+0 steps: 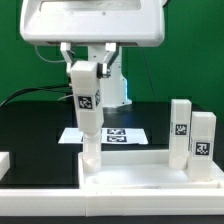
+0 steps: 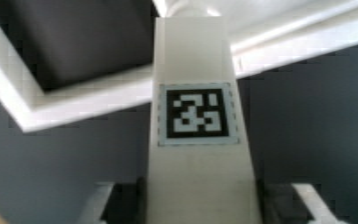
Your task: Assemble desk
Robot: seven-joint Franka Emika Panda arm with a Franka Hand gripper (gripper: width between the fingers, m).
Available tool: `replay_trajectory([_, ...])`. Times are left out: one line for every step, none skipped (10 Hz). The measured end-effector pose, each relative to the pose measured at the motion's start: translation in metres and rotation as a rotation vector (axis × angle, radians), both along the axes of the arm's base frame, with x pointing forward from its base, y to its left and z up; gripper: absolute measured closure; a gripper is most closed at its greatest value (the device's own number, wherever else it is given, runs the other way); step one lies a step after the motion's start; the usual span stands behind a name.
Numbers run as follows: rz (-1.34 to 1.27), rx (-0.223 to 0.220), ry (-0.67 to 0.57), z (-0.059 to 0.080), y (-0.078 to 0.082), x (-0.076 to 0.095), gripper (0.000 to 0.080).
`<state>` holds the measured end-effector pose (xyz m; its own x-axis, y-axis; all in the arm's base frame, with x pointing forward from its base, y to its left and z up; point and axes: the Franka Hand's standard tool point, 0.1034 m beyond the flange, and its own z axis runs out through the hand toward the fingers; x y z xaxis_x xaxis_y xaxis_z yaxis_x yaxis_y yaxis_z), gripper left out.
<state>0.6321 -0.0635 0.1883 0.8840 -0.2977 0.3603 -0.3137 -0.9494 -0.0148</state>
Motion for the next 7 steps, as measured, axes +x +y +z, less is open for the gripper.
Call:
replay_trajectory([0.006,-0.021,-0.064,-0.001,0.001,0.001,0.0512])
replay_trajectory([0.008,-0.022,-0.06,-0.004,0.002,-0.002,0.0512])
replay_trajectory([0.009,-0.025,-0.072,-0.004,0.003,0.0,0.0512])
replay_trajectory([0.019,-0.043,-0.121,-0.01,0.007,-0.003,0.0512])
replay_trajectory([0.016,-0.036,-0.121,-0.013,0.011,-0.005,0.0512])
replay_trajectory([0.016,-0.038,-0.144,-0.016,0.017,-0.003,0.0512])
replay_trajectory([0.026,-0.048,-0.149,-0.024,0.022,-0.002,0.0512])
